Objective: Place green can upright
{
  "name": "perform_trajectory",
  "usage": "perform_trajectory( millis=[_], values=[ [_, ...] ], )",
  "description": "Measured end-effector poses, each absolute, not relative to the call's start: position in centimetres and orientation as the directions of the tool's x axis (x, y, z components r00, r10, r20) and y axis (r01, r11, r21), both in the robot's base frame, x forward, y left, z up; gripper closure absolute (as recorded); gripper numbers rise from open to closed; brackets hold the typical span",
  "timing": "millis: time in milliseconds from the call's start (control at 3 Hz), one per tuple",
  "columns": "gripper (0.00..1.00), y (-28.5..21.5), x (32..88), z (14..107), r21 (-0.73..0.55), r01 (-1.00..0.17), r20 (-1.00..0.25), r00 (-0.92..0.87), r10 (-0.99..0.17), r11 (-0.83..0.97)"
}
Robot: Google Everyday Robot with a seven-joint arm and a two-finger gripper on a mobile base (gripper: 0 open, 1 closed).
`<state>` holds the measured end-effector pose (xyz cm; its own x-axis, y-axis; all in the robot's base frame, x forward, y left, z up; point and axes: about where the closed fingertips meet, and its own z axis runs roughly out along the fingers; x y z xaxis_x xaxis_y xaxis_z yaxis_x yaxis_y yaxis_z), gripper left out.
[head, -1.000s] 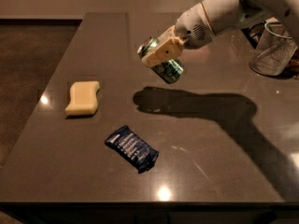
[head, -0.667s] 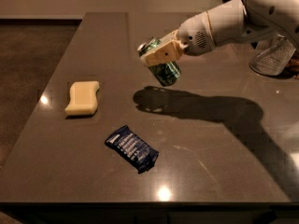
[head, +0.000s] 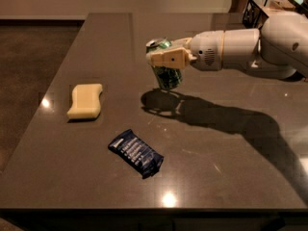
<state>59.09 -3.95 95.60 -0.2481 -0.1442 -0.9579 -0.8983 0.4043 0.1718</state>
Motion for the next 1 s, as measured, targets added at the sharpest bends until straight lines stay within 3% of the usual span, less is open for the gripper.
perform_trajectory(
  millis=[333, 1000],
  values=[
    [1.0, -4.5, 59.3, 95.0, 0.191, -0.874, -0.969, -0.241, -0.057, 0.448],
    [0.5, -5.7, 59.6, 93.8, 0.188, -0.833, -0.981, -0.181, 0.065, 0.52]
  ],
)
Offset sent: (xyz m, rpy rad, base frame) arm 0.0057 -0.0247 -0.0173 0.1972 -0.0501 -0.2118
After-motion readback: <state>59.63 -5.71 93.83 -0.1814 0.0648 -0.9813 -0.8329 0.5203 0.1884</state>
